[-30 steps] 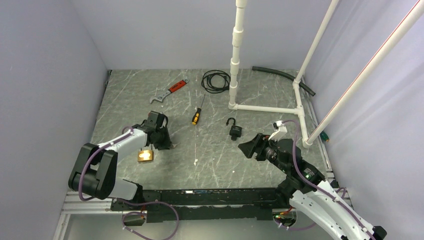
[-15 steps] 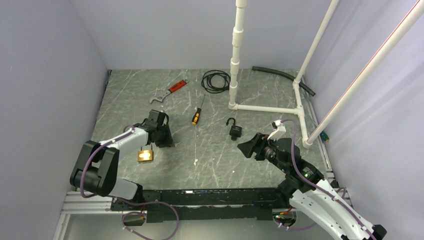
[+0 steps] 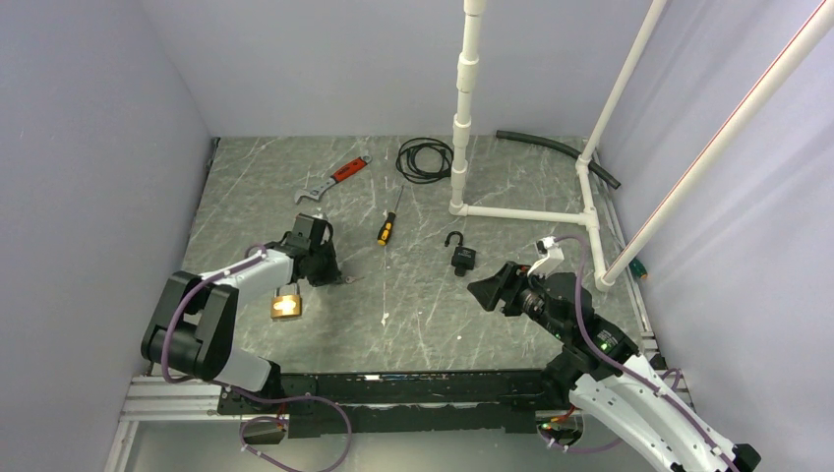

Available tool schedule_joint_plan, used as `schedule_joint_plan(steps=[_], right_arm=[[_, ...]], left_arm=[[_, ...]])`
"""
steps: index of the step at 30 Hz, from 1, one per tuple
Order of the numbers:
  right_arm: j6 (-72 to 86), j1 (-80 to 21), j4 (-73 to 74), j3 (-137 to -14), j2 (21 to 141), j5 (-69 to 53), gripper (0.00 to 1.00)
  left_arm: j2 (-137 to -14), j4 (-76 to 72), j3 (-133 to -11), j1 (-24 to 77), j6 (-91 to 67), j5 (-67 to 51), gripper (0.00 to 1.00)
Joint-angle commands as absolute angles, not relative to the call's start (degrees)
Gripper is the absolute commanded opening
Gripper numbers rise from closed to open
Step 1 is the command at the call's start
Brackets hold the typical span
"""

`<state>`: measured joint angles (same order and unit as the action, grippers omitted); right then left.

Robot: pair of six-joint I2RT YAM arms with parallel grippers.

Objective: Unlock with the key

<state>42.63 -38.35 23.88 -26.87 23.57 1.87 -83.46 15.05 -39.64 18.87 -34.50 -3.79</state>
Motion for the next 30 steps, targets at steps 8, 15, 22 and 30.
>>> schedule_joint_plan(steps=[8, 15, 22, 30], right_arm=[[43.2, -38.4, 21.6, -25.5, 22.9, 1.9, 0.72], [43.2, -38.4, 21.3, -25.2, 23.0, 1.6, 0.72], [43.2, -38.5, 23.3, -25.4, 21.3, 2.5, 0.72], [43.1, -38.4, 23.8, -25.3, 21.0, 2.7, 0.72]], left_arm=[[-74.6, 21.7, -37.7, 25.8, -40.6, -2.3, 0.0], [-71.4, 27.7, -38.7, 30.7, -43.7, 1.1, 0.0], [-71.1, 27.5, -36.8, 38.7, -51.3, 3.2, 0.0], [-67.7, 35.5, -37.1, 46.3, -56.6, 9.8, 0.49]])
